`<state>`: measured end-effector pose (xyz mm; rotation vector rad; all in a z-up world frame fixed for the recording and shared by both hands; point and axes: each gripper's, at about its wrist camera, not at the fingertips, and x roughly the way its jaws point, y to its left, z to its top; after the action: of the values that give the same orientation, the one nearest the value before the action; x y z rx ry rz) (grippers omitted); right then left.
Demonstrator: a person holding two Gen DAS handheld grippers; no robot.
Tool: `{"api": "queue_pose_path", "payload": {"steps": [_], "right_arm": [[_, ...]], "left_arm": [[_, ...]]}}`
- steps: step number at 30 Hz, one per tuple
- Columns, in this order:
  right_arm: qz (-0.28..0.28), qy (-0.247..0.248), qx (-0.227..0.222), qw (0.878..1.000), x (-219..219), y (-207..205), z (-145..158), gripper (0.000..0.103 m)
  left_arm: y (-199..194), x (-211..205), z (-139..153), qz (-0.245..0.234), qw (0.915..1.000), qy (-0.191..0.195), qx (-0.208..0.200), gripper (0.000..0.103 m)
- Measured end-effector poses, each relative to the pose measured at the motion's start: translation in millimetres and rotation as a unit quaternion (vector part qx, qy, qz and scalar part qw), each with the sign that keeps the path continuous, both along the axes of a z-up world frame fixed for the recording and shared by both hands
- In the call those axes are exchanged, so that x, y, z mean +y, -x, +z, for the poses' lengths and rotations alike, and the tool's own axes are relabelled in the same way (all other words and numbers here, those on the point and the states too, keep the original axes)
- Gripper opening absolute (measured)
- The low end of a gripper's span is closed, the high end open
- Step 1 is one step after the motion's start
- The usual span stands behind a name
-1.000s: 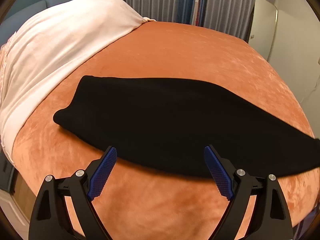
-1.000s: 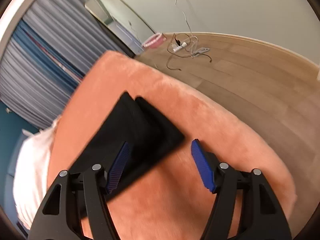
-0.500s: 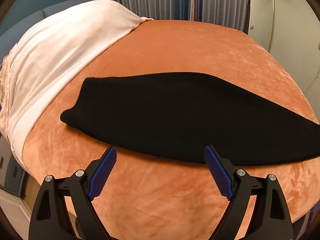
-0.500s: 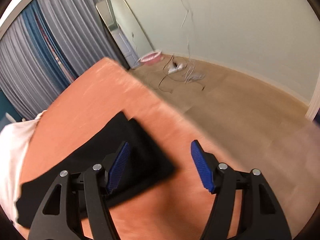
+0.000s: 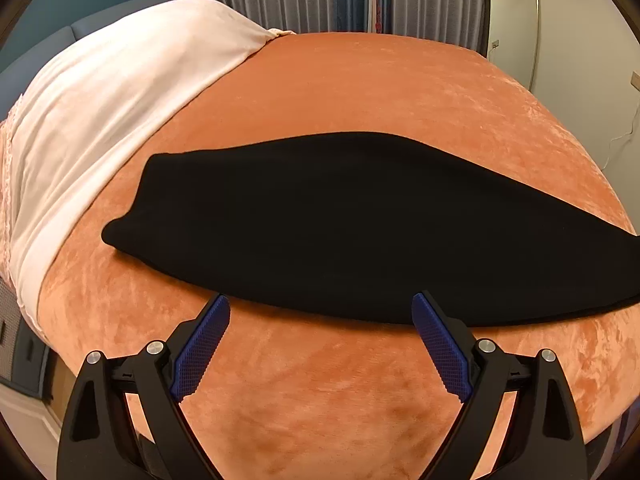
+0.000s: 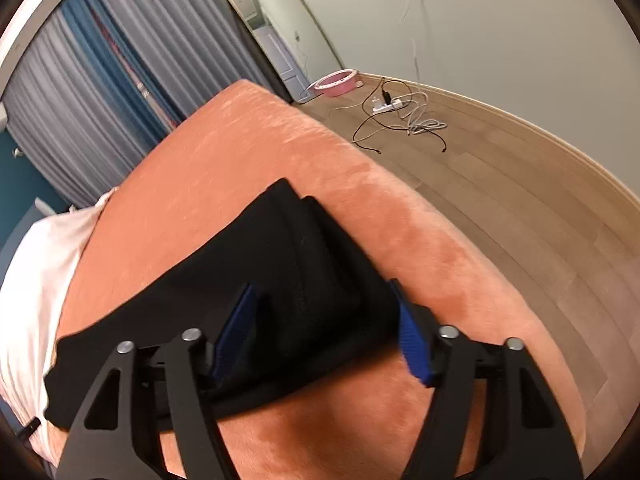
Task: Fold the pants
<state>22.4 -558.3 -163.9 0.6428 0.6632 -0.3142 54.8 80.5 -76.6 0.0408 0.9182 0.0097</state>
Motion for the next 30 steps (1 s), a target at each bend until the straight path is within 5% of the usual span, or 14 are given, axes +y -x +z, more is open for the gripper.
{"api": "queue_pose_path", "payload": {"steps": [3,5,9,14,21,30], "right_arm": [[0.003,-0.026,-0.011,1.000,-4.5,-2.8,-1.3,0.025],[-0.008,-0.065,-0.032,0.997,-9.5,0.1,-2.2,0.018],[-0.025,-0.097,-0.078,0.992,-6.1,9.6,15.9,0.016],[0.022,-0.041,-0.097,0.994,36.9,-3.5,76.7,0.016],[0.138,0.038,-0.117,0.983,155.8,-54.4,157.7,0.016],[0.276,0.082,-0.077,0.955,327.4,-129.8,154.2,0.016]], "left_arm": [[0.2,-3.5,-4.6,-0.002,1.0000,-0.002,0.006,0.090],[0.4,-5.1,-6.4,-0.002,0.9999,-0.006,0.008,0.090],[-0.7,-2.1,-7.7,0.001,0.9999,-0.009,0.010,0.090],[-4.4,13.5,-9.1,0.009,0.9999,0.005,0.007,0.090],[-3.5,37.2,-7.3,0.007,0.9997,0.024,-0.003,0.090],[-3.4,92.4,0.2,0.025,0.9984,0.048,-0.018,0.090]]}}
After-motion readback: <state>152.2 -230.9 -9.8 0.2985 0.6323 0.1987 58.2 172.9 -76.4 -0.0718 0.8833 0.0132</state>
